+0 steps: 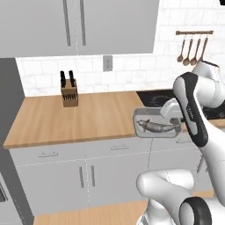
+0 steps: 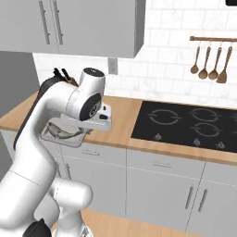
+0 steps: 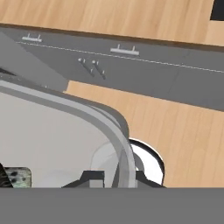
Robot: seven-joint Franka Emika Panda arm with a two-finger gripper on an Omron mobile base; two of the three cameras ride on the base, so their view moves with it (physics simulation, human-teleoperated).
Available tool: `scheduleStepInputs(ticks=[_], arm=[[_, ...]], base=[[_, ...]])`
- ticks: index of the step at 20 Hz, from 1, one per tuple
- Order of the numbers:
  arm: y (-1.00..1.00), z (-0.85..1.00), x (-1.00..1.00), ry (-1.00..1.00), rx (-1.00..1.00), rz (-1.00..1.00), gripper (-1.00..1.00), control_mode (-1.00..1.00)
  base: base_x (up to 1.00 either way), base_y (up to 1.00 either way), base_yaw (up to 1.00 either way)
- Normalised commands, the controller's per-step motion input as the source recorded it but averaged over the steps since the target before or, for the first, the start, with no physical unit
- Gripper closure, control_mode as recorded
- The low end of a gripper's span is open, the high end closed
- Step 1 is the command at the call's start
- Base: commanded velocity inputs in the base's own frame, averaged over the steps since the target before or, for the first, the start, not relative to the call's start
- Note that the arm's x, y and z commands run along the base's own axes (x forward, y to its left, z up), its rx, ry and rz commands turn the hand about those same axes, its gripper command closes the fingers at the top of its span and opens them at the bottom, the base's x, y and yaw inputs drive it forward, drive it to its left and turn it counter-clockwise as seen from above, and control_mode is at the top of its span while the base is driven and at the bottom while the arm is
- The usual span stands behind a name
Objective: Take the meat container that has the fish and place it on the second highest rack of the freezer. Then take the vegetable container that has the sweet potato and carrot and place it on the highest rack of the freezer.
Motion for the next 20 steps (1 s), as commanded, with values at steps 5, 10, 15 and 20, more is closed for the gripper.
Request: scheduleStepInputs(ticks=[5, 10, 15, 20], arm=[[0.00, 0.00, 0.00, 0.00, 0.00, 0.00, 1.00, 1.00], [0.00, 0.00, 0.00, 0.00, 0.00, 0.00, 1.00, 1.00], [0.00, 0.00, 0.00, 0.00, 0.00, 0.00, 1.00, 1.00], [0.00, 0.00, 0.00, 0.00, 0.00, 0.00, 1.00, 1.00]], base=[[-0.39, 0.01, 0.22], [0.00, 0.13, 0.83], [0.00, 0.07, 1.00], [-0.02, 0.31, 0.99]])
